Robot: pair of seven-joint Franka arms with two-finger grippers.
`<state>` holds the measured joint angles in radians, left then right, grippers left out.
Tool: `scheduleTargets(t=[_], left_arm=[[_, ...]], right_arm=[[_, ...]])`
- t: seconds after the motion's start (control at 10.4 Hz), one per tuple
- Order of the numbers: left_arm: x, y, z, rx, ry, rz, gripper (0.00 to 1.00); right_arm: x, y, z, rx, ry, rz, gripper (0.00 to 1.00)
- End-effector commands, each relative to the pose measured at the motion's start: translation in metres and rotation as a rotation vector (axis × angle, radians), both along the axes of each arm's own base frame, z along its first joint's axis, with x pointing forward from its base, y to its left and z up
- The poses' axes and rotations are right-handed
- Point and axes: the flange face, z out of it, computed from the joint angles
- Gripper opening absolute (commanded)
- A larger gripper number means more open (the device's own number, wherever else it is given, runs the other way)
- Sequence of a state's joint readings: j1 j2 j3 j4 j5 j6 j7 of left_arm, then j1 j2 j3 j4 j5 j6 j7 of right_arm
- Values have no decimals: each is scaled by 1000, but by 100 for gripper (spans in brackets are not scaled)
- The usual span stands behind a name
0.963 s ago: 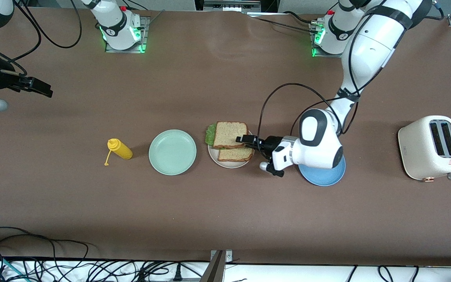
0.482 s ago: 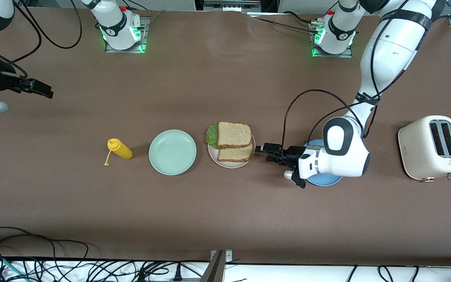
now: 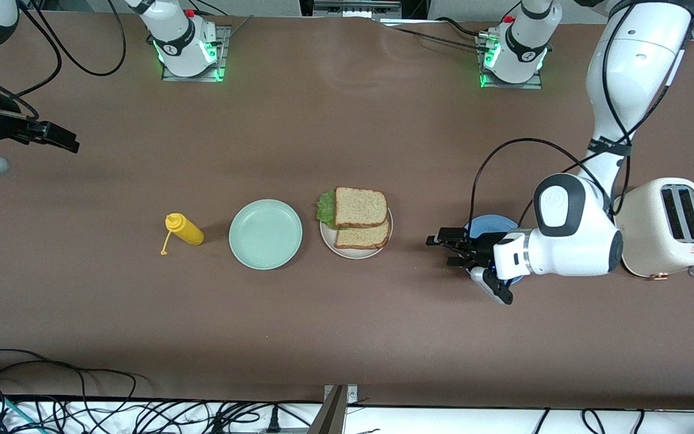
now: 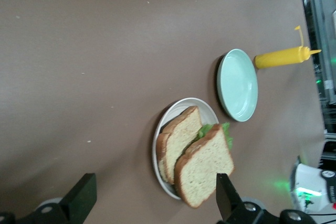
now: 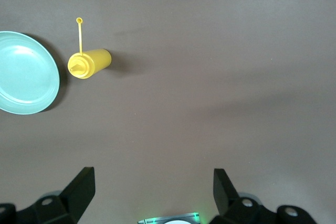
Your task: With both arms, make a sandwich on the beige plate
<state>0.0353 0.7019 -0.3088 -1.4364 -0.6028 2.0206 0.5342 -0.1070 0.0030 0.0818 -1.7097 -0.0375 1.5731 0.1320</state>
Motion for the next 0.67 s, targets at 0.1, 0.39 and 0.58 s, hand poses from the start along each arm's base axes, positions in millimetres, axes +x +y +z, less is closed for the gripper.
scheduleTargets(t=[0.1, 0.39, 0.58], left_arm=[[4, 46, 37, 173, -95, -49, 100], [3, 99, 62, 354, -151, -64, 100], [-17, 121, 91, 468, -143, -39, 100]], right_arm=[[1, 19, 21, -2, -23, 40, 100], [-1, 47, 26, -6, -35, 62, 100], [0, 52, 27, -2, -36, 71, 100]])
